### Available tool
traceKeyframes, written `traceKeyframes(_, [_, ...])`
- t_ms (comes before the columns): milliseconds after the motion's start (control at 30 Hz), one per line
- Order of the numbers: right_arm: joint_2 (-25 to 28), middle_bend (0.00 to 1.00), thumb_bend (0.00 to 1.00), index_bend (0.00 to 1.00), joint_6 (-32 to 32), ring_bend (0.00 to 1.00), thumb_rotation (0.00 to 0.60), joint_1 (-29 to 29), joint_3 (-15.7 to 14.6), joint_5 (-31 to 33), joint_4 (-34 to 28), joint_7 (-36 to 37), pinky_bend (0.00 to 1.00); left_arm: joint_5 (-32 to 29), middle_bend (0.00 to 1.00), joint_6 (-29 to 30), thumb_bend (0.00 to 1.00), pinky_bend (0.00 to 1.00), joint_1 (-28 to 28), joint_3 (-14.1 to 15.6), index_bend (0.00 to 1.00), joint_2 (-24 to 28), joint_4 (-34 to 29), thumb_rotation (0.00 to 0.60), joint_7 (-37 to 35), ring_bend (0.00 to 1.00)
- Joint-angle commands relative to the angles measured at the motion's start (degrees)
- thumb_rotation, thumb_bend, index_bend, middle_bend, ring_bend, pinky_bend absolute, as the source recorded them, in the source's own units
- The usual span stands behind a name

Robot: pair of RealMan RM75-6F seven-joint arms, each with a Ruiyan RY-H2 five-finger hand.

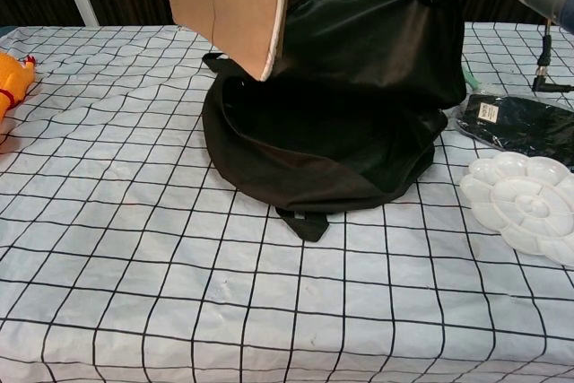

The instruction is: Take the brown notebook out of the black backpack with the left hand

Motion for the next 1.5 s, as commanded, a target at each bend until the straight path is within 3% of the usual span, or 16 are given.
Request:
traceKeyframes(33, [-0.04, 0.66, 0.44, 0.75, 0.27, 0.39, 0.600, -0.42, -0.56, -0.56, -0.55, 0.11, 0.16, -1.62, 0.68, -0.16, 0.49, 0.35, 0.29, -2.05, 0.59, 1.87, -1.30, 0.600, 0.91, 0.38])
traceKeyframes(233, [0.24, 0.66, 0.44, 0.75, 1.35, 0.39, 0.600, -1.66, -2.58, -3.08, -3.24, 0.18, 0.16, -3.55, 0.67, -0.66, 0.49, 0.35, 0.02, -4.36, 0.59, 3.26, 0.59, 0.600, 4.90, 0.38])
traceKeyframes(367, [1.61, 0.66, 0.44, 0.75, 1.95, 0.39, 0.600, -3.10, -5.61, -5.90, -7.55, -1.51, 0.16, -4.78, 0.68, -0.76, 0.49, 0.35, 0.49, -5.20, 0.59, 3.75, 2.06, 0.600, 5.35, 0.38])
traceKeyframes(667, [3.64, 0.64, 0.42, 0.74, 2.90, 0.39, 0.600, -5.89, -10.34, -9.16, -16.58, -4.66, 0.16, -3.57, 0.68, -0.29, 0.49, 0.36, 0.78, -4.75, 0.59, 3.48, 5.28, 0.600, 7.30, 0.39])
traceKeyframes(700, [3.86, 0.62, 0.40, 0.72, 2.78, 0.38, 0.600, -6.19, -11.02, -9.41, -17.67, -5.20, 0.16, -3.48, 0.68, -0.23, 0.49, 0.36, 0.70, -4.77, 0.59, 3.21, 5.63, 0.600, 7.27, 0.39])
traceKeyframes(767, [4.66, 0.47, 0.30, 0.59, 1.89, 0.33, 0.600, -6.67, -12.57, -9.59, -20.02, -6.47, 0.15, -3.44, 0.68, -0.21, 0.49, 0.36, 0.56, -4.84, 0.59, 2.69, 6.05, 0.600, 6.91, 0.39])
traceKeyframes(867, [7.20, 0.17, 0.19, 0.26, -1.18, 0.19, 0.600, -6.93, -14.67, -7.89, -24.56, -8.64, 0.13, -3.46, 0.68, -0.63, 0.49, 0.36, 0.11, -4.89, 0.59, 1.81, 6.55, 0.600, 6.67, 0.39])
traceKeyframes(967, [9.84, 0.06, 0.16, 0.12, -2.64, 0.14, 0.600, -7.09, -15.57, -6.41, -28.50, -10.27, 0.13, -3.20, 0.68, -1.21, 0.49, 0.36, -0.48, -4.76, 0.59, 1.03, 6.75, 0.600, 6.88, 0.39])
traceKeyframes(1267, [20.91, 0.05, 0.16, 0.06, -1.60, 0.11, 0.600, -9.47, -16.06, -1.71, -33.39, -12.93, 0.13, -2.96, 0.68, -4.04, 0.49, 0.36, -4.44, -4.97, 0.59, -4.24, 11.32, 0.600, 9.78, 0.39])
traceKeyframes(1500, [27.45, 0.05, 0.16, 0.06, -0.46, 0.11, 0.600, -12.32, -16.33, -0.12, -31.66, -10.22, 0.13, -4.54, 0.68, -8.22, 0.49, 0.36, -9.90, -6.39, 0.59, -12.09, 19.47, 0.600, 6.26, 0.39])
